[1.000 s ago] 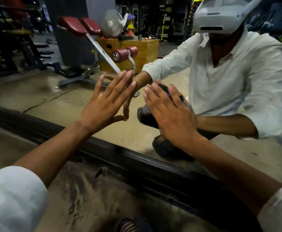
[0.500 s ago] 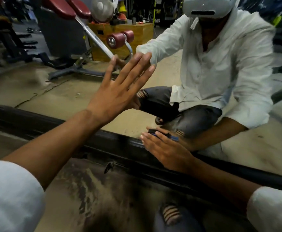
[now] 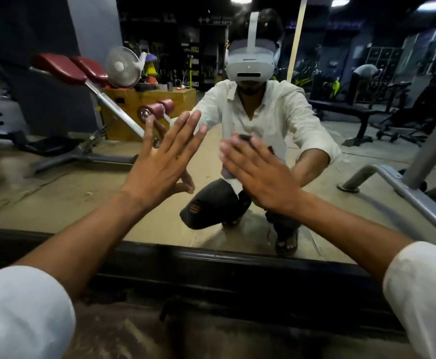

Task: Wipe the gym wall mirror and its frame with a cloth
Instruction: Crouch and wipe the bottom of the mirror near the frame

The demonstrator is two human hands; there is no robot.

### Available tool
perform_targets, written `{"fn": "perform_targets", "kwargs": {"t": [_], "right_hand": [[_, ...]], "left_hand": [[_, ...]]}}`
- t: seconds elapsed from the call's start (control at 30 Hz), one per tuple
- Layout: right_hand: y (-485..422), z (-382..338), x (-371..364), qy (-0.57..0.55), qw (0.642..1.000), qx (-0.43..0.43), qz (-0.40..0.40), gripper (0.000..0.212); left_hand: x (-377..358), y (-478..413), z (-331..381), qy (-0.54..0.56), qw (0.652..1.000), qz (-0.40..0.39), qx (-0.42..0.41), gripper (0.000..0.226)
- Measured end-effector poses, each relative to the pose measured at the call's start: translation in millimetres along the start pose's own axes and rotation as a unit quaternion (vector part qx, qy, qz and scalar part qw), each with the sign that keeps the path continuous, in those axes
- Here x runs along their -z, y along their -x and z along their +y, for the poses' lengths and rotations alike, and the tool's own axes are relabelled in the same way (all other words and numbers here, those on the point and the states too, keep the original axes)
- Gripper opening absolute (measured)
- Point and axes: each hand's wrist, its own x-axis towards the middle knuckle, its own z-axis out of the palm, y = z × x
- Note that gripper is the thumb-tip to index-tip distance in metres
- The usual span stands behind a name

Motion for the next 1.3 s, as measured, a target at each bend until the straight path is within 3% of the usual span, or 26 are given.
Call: {"fn": "perform_targets", "kwargs": {"t": [0.07,0.23,0.57,0.73,0.83,0.9,1.07,1.17,1.23,1.3], "right_hand": [[-12,-3,-1,0.036,0.996,0.076,-0.029,0.068],[-32,-17,6,-0.038,0.995,-0.088,0.035,0.07],[72,-128,-76,-0.004,0.984,0.146,-0.103,0.057],[95,-151,-84,-0.021,0.977,0.173,-0.123,0.056],[86,-137,-71,-0.003,0.972,0.206,-0.116,0.056],[66,-112,-55,-0.043,0.983,0.144,-0.108,0.052],[-4,-47,-15,0.019,0.999,-0.022,-0.015,0.059],[-32,-37,-6,0.015,0.999,0.026,-0.037,0.068],[-49,-30,-2,0.026,0.993,0.102,-0.061,0.065],[-66,-19,1,0.034,0.991,0.12,-0.055,0.061]], "left_hand": [[-1,-1,3,0.007,1.0,0.001,-0.007,0.144],[-11,4,1,0.038,0.999,0.022,-0.004,0.141],[-61,61,29,0.087,0.996,0.009,0.002,0.125],[-56,61,28,0.071,0.998,-0.002,-0.002,0.128],[-54,64,18,0.056,0.998,0.002,-0.009,0.129],[-51,67,8,0.056,0.998,-0.001,0.003,0.133],[-41,59,-17,0.081,0.995,-0.012,0.063,0.148],[-36,55,-28,0.083,0.993,-0.018,0.078,0.149],[-39,55,-33,0.081,0.994,-0.02,0.074,0.15],[-44,56,-35,0.083,0.994,-0.016,0.069,0.15]]}}
